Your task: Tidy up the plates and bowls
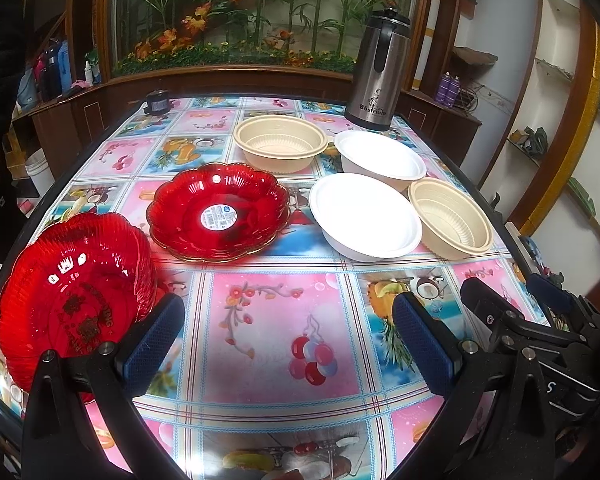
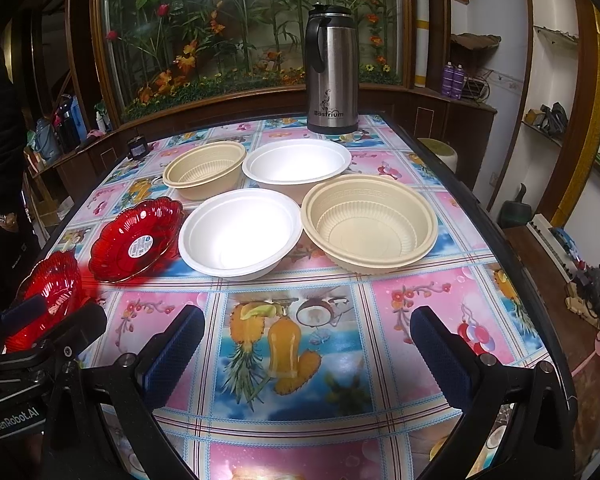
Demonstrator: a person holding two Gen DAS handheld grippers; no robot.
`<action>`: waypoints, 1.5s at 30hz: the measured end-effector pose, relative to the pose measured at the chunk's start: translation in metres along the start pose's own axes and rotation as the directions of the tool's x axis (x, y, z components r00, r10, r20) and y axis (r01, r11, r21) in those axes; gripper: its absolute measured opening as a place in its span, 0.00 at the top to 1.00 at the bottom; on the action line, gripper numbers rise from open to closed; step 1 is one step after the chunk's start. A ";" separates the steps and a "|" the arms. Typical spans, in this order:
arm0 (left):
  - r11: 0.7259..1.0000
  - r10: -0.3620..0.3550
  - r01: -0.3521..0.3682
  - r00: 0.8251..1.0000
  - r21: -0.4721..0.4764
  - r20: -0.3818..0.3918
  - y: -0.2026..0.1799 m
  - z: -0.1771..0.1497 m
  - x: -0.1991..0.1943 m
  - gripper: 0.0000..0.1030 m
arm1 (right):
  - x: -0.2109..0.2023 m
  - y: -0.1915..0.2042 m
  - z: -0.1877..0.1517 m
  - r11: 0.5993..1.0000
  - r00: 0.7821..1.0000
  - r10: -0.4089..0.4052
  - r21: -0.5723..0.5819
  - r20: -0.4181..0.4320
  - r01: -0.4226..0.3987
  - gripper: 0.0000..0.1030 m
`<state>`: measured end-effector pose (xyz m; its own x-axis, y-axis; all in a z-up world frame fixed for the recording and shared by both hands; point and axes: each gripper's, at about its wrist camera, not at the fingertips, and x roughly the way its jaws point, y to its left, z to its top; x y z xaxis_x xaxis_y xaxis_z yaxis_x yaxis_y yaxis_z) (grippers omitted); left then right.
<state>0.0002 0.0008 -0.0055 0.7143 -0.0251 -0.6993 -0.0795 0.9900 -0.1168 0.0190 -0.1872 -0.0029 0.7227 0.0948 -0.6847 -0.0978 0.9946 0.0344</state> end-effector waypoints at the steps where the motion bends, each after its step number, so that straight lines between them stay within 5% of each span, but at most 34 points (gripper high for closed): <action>1: 1.000 0.000 0.000 1.000 0.001 0.000 0.000 0.000 0.000 0.00 | 0.000 0.000 0.000 1.000 1.000 0.001 0.000 -0.001 -0.001 0.00; 37: 1.000 -0.014 0.014 1.000 -0.001 -0.009 0.005 -0.002 -0.004 0.00 | 0.002 0.006 -0.001 1.000 1.000 0.012 -0.002 -0.006 -0.012 0.00; 45: 0.993 0.091 -0.084 0.993 -0.088 0.075 0.070 -0.014 -0.047 0.00 | -0.002 0.024 0.004 0.989 0.989 0.148 0.007 -0.023 -0.148 0.00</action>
<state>-0.0486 0.0691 0.0091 0.7541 0.0752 -0.6524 -0.1999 0.9726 -0.1189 0.0177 -0.1635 0.0026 0.6842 0.2397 -0.6888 -0.1988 0.9700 0.1401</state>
